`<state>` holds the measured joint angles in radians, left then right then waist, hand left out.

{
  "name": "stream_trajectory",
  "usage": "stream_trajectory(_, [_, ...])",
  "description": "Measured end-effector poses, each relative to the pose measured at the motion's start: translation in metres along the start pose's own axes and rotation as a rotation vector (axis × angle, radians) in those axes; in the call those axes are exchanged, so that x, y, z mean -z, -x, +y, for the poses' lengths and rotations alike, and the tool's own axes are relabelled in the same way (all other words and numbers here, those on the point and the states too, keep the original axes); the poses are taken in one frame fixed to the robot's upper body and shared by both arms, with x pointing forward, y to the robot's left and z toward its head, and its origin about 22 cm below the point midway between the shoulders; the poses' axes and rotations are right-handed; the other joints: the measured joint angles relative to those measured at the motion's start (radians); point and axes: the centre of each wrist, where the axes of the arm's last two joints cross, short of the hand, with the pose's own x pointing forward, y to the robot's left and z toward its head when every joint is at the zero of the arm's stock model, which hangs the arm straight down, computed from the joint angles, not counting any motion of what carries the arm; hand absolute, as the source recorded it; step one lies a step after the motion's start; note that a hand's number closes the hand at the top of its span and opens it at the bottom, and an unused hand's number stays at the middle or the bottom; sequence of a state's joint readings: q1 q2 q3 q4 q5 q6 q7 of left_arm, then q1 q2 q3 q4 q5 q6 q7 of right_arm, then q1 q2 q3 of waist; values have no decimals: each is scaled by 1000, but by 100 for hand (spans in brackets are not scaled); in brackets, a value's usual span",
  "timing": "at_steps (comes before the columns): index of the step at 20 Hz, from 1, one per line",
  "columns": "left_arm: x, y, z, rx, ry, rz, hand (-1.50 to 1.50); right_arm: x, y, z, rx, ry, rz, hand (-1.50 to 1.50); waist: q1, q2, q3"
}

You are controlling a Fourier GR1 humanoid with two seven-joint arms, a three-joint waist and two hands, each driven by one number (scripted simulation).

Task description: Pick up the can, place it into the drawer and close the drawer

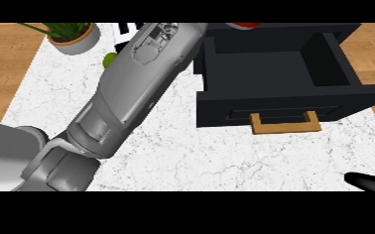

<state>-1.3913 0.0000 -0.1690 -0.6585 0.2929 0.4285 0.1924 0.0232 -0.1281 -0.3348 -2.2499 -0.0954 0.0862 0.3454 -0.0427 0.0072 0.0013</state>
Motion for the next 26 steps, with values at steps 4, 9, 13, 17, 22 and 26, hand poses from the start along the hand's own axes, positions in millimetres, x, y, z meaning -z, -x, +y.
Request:
stream_trajectory(4, [7, -5, -6, 27, -12, 7, 150, 4, -1, 1, 12, -3, -6, -150, -12, 4, 0])
stream_trajectory(9, [11, -9, -14, 59, -40, 17, 150, 3, -7, 4, 18, -17, -14, -150, -33, 8, 1])
stream_trajectory(13, [14, -15, -18, 84, -85, 14, -150, 6, -10, 5, 15, -28, -17, -150, -43, 11, 2])
stream_trajectory(17, [16, -14, -18, 94, -145, 16, -150, 10, -10, 6, 12, -50, -17, -150, -56, 16, 2])
stream_trajectory(22, [17, -13, -19, 98, -195, 0, -150, 17, -12, 11, -10, -55, -38, -150, -61, 19, 2])
stream_trajectory(26, [17, -11, -18, 87, -218, -10, -150, 23, -14, 13, -78, -80, -78, -150, -62, 21, 2])
